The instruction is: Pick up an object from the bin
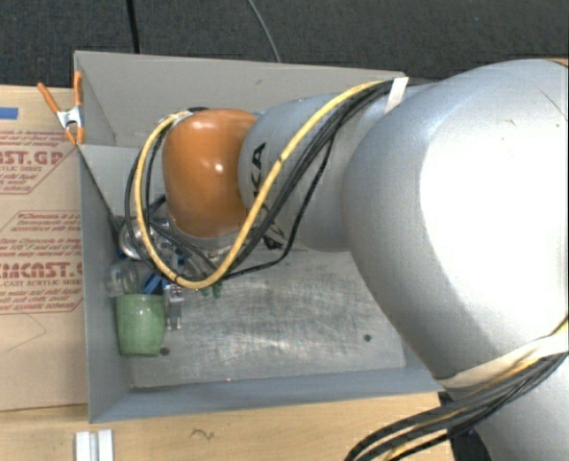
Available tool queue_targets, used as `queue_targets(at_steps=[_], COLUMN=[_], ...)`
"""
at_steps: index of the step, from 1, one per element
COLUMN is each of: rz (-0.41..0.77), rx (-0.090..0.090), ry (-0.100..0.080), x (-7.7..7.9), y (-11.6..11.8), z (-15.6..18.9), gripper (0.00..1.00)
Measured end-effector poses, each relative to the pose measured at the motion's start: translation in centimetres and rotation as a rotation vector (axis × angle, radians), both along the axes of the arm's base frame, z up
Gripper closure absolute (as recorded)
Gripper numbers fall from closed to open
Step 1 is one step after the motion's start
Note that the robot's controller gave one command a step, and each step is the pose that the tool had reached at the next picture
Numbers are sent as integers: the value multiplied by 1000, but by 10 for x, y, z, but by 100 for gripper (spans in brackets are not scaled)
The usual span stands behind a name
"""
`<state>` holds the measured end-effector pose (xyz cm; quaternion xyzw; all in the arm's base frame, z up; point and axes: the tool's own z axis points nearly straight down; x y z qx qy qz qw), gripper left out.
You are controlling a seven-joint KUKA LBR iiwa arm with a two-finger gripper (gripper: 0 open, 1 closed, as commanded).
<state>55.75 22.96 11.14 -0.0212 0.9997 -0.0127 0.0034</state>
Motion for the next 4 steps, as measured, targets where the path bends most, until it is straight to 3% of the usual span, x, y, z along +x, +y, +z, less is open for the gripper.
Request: queue_targets(at_steps=[1,2,3,4], rz=[32,33,79,83], rx=[13,18,24,26], ry=[12,5,10,8], x=[35,36,-12,-12], y=[-19,-16,-100,-96], z=[-30,-27,-5,-6], gripper=[0,100,100,0])
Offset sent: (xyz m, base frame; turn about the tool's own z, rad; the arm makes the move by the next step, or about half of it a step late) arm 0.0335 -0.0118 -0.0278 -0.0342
